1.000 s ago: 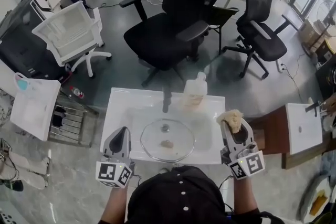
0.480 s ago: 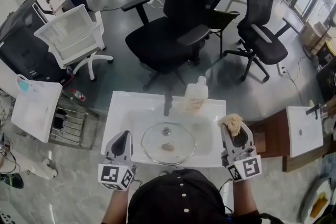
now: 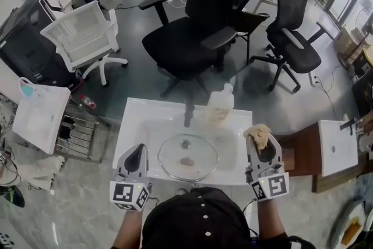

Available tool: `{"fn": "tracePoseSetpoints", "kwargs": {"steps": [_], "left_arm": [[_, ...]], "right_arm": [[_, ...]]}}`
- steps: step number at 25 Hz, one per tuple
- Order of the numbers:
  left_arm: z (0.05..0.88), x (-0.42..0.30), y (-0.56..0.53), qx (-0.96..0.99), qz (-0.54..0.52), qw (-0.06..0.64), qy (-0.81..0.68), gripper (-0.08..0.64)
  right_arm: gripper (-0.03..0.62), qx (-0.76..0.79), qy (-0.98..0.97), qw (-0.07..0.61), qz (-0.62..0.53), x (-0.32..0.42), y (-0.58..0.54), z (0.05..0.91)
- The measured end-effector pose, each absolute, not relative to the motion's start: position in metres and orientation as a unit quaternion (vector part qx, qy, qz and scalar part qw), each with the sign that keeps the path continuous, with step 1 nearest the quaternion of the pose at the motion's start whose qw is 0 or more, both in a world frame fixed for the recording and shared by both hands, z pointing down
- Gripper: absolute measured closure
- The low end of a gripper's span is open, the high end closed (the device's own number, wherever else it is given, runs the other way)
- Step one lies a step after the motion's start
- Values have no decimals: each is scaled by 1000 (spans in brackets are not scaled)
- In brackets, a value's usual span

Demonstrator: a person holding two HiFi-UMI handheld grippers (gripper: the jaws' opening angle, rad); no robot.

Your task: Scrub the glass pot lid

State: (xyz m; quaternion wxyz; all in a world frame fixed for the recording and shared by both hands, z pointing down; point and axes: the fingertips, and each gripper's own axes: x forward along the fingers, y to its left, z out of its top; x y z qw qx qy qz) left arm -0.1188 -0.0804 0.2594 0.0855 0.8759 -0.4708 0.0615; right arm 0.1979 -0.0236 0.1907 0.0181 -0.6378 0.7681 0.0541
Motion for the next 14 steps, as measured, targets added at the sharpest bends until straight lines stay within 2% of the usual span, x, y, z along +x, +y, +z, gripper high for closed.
{"fn": "tracePoseSetpoints", "kwargs": {"steps": [14], "left_arm": [[257, -116, -80, 880, 44, 85, -465, 531]], "right_arm": [[443, -632, 773, 23, 58, 187, -26, 191]]}}
